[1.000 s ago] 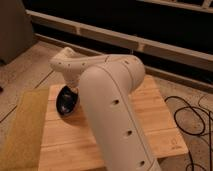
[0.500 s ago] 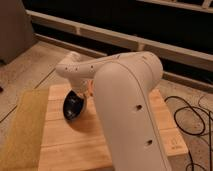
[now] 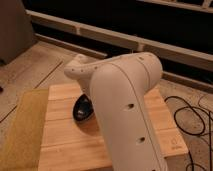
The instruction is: Drag the ceramic bowl in a circle
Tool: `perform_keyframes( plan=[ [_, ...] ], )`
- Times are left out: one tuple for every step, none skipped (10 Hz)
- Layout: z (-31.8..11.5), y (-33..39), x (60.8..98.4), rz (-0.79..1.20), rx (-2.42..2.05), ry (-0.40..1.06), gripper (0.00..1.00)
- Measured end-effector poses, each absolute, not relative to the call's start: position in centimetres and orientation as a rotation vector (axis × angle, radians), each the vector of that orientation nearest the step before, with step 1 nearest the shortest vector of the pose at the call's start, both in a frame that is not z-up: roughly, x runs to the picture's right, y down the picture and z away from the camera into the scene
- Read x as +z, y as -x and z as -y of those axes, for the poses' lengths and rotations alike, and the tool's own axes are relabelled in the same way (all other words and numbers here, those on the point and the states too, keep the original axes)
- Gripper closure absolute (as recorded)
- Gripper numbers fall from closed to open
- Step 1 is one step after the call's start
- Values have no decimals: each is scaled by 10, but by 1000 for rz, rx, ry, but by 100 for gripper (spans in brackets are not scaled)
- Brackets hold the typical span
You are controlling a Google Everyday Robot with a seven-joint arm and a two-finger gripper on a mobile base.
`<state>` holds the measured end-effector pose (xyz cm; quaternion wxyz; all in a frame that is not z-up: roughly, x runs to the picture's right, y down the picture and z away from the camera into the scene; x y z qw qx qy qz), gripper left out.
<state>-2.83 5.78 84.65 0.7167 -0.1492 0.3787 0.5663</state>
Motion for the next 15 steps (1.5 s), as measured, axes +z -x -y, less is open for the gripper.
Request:
perform_keyframes(
  plan=[
    [-51,25,851,-855,1252,322,100],
    [-41,21,860,-873,1246,312,100],
    [-33,20,866,-878,1243,306,100],
    [-19,24,877,-869,1235,301,100],
    [-6,31,886,-847,1226,301,100],
    [5,43,896,-814,1211,307,100],
    [11,56,902,-787,1197,313,100],
    [18,75,909,-746,1176,325,100],
    [20,93,912,-709,1162,339,100],
    [20,109,913,-671,1156,355,100],
    [19,123,911,-637,1155,371,100],
    [15,139,905,-594,1158,390,100],
    [10,147,899,-571,1162,398,100],
    [1,156,891,-547,1164,406,100],
    [-11,160,880,-528,1167,412,100]
  ],
)
